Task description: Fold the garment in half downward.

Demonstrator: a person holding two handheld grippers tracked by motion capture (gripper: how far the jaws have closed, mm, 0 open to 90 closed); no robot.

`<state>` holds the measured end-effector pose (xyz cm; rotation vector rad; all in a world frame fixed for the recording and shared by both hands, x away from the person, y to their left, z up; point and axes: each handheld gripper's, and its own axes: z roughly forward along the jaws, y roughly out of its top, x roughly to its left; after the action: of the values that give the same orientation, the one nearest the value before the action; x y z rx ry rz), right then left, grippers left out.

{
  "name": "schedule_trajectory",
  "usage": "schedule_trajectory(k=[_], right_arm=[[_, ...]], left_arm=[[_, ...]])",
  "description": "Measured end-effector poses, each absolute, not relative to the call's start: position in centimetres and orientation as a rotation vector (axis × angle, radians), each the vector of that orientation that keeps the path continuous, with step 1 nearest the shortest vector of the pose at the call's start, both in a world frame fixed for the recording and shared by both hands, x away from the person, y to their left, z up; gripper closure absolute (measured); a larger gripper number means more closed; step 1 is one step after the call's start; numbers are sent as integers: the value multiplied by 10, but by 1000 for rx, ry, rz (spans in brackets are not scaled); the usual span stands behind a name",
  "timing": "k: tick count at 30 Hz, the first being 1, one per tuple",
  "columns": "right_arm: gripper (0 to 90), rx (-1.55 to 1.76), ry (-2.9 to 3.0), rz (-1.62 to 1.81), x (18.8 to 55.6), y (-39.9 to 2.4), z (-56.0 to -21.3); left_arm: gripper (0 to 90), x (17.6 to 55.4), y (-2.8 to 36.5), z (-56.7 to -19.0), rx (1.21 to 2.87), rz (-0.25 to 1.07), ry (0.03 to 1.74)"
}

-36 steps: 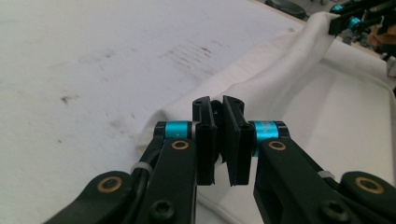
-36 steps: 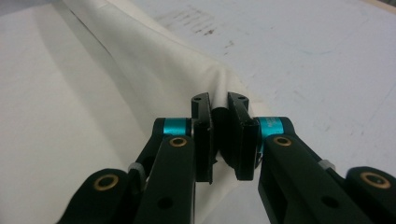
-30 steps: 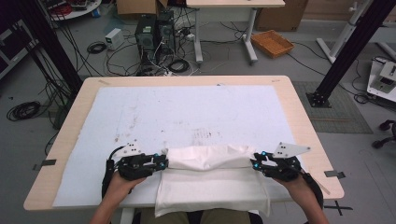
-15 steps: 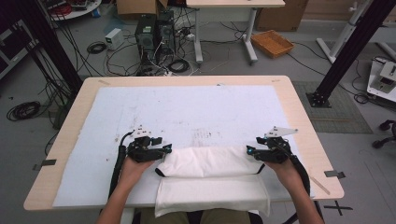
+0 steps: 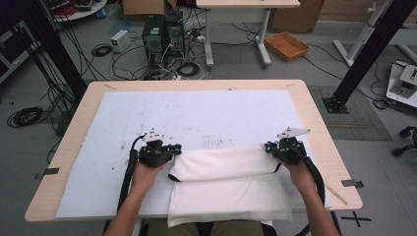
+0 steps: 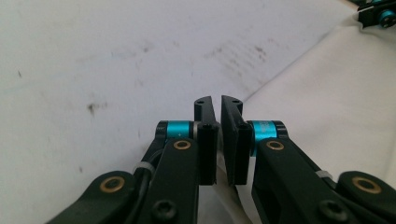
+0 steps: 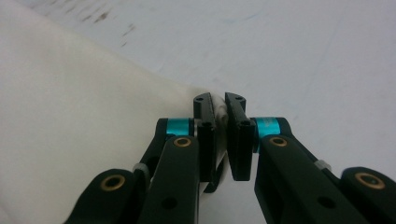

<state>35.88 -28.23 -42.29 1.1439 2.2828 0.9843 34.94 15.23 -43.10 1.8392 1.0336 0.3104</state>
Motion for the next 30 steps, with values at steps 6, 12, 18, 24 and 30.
schedule_trajectory(k=[6,12,18,24,30], right_arm=[[841,1190,2186,991,386,-291,-415],[839,1227,2180,918,396,-293,-424],[580,1254,2156,936,392,-295,-422],[306,1288,2142,1036,372,-308,-419],[265,1308,2153,1083,346,-326,-423]], left_arm=[[847,379,140,-426,1803,389,1074],[844,395,132,-432,1795,392,1068],[599,388,137,-431,1797,348,1067],[492,363,146,-430,1819,311,1040],[496,337,152,-436,1821,302,1031]])
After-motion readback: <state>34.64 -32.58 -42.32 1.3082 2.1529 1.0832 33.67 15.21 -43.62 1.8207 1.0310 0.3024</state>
